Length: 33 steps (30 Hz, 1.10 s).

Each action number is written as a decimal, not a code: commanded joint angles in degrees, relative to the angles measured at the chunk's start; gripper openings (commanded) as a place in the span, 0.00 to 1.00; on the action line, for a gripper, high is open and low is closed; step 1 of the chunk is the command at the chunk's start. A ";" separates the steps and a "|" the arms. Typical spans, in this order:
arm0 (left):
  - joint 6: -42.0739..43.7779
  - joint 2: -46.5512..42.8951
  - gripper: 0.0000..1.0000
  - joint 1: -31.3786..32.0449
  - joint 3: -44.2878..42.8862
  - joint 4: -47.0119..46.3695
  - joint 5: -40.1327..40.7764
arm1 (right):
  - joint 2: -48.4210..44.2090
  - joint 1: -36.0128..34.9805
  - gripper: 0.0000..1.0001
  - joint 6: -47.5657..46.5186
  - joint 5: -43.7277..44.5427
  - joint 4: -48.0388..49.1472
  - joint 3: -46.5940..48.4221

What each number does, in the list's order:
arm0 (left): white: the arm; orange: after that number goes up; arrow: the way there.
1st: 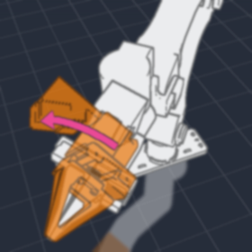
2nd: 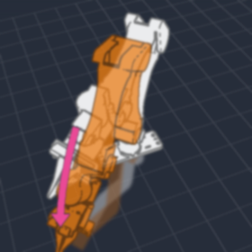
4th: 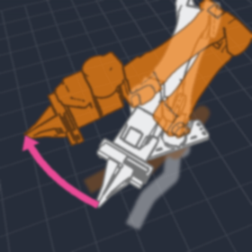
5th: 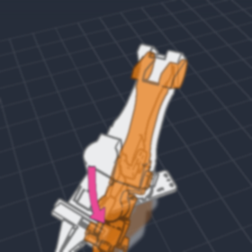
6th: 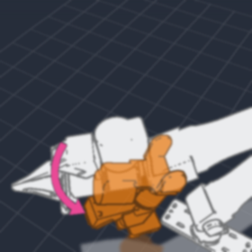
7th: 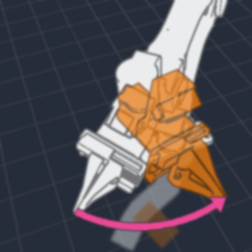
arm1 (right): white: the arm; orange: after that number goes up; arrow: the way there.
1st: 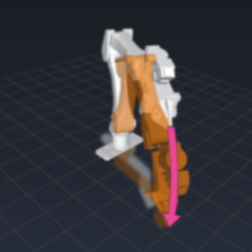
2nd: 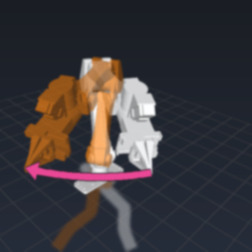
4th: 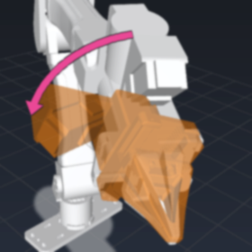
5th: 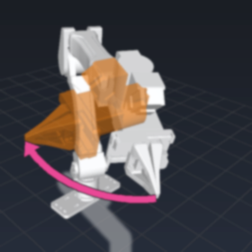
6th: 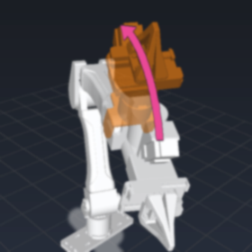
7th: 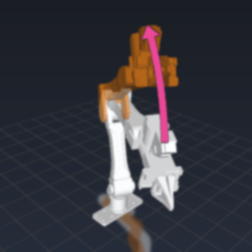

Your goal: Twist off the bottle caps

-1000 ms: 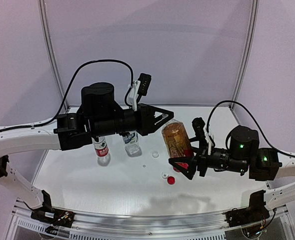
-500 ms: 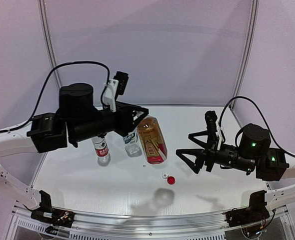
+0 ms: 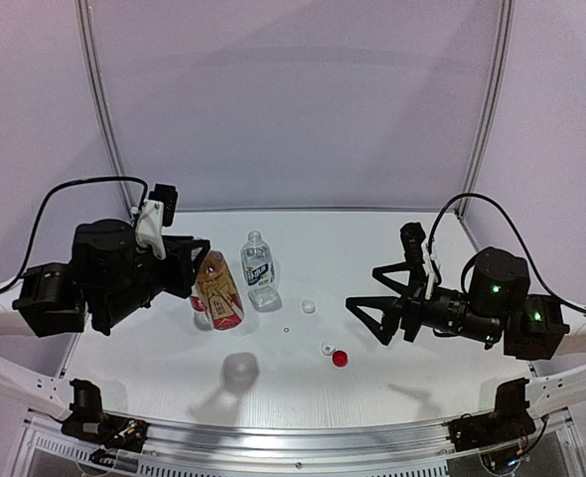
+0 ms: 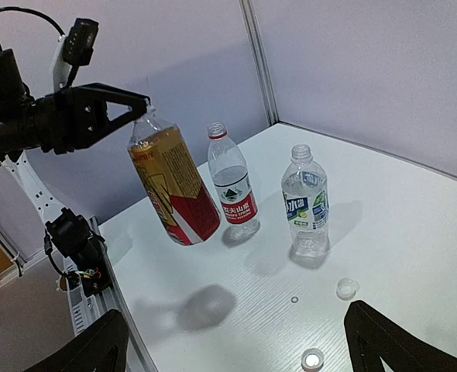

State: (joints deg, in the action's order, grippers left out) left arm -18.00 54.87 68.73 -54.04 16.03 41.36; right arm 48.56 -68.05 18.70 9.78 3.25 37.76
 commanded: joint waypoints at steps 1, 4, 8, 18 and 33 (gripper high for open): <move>-2.06 1.35 0.12 -0.92 3.85 -1.24 4.97 | 0.69 0.10 0.99 -0.15 0.80 0.30 -0.67; -2.20 4.03 0.13 -1.46 5.67 -5.07 5.09 | 0.84 0.10 0.99 -0.24 0.73 0.27 -0.66; -1.78 7.46 0.12 -1.77 7.70 -11.03 4.71 | 0.79 0.11 0.99 -0.25 0.69 0.23 -0.67; -2.16 16.93 0.11 -1.76 8.22 -17.70 5.04 | 0.36 0.10 0.99 -0.24 0.23 0.14 -0.67; -2.31 18.11 0.11 -1.67 14.86 -26.13 6.09 | 0.49 0.04 0.99 -0.33 -0.11 0.25 -0.67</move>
State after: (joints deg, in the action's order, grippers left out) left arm -19.97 72.18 67.20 -40.34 -5.89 45.98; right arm 49.19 -68.05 18.70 9.91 3.31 37.76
